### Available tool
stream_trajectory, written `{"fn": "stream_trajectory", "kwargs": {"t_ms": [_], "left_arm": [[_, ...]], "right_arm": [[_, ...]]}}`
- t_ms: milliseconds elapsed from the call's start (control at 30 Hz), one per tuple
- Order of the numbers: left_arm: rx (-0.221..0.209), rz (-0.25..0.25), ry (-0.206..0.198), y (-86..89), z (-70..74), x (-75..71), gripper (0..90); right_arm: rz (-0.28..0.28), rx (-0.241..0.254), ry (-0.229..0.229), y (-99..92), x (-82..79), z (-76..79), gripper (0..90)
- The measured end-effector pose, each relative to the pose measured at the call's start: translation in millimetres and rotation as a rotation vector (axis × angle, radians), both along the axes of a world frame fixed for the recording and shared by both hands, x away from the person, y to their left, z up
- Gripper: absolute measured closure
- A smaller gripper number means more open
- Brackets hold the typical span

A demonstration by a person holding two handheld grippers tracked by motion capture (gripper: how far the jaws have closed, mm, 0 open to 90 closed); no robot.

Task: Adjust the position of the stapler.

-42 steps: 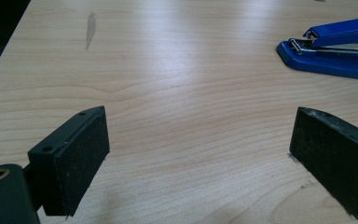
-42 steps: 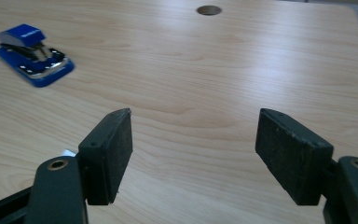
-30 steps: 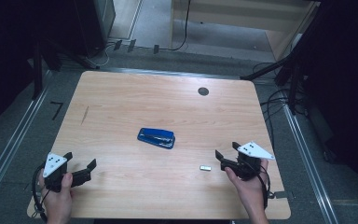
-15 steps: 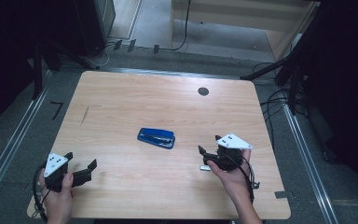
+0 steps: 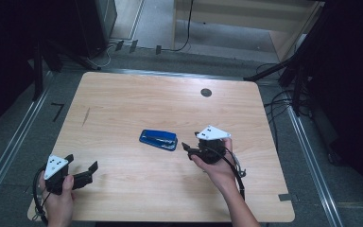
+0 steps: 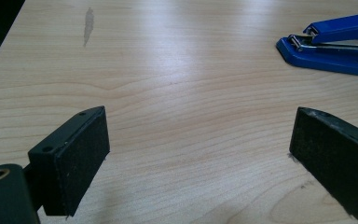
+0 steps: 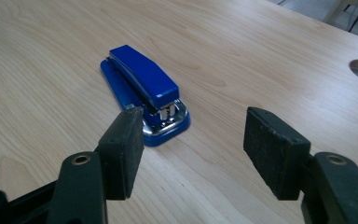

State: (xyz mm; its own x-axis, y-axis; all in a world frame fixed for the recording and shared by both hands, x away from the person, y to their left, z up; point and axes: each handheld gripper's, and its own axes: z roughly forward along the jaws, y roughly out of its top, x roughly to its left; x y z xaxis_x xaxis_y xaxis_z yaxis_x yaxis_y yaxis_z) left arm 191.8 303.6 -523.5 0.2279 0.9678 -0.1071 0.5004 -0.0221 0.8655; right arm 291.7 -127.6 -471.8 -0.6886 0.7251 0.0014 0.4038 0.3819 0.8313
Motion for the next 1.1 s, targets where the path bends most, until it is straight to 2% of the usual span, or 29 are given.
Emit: {"fn": "stream_trajectory", "kwargs": {"t_ms": [233,400,600,833,867,1100], "left_arm": [[-0.001,0.0,0.001,0.0,0.0,0.1,5.2],[-0.002,0.0,0.001,0.2,0.0,0.1,5.2],[0.005,-0.002,0.001,-0.4,-0.1,0.3,5.2],[0.0,-0.003,0.002,0.0,0.0,0.2,5.6],[0.0,-0.003,0.002,0.0,0.0,0.2,5.6],[-0.001,-0.004,0.003,0.0,0.0,0.3,6.0]], "right_arm": [[0.023,0.005,0.024,14.6,9.4,-5.6,42.8],[0.059,-0.019,0.041,28.4,18.9,-13.7,45.2],[0.063,-0.023,0.059,40.8,29.2,-23.2,49.9],[0.085,-0.022,0.084,49.3,39.2,-30.6,52.4],[0.089,-0.037,0.086,51.8,42.4,-33.0,52.4],[0.108,-0.048,0.121,58.7,49.6,-39.4,53.4]]}}
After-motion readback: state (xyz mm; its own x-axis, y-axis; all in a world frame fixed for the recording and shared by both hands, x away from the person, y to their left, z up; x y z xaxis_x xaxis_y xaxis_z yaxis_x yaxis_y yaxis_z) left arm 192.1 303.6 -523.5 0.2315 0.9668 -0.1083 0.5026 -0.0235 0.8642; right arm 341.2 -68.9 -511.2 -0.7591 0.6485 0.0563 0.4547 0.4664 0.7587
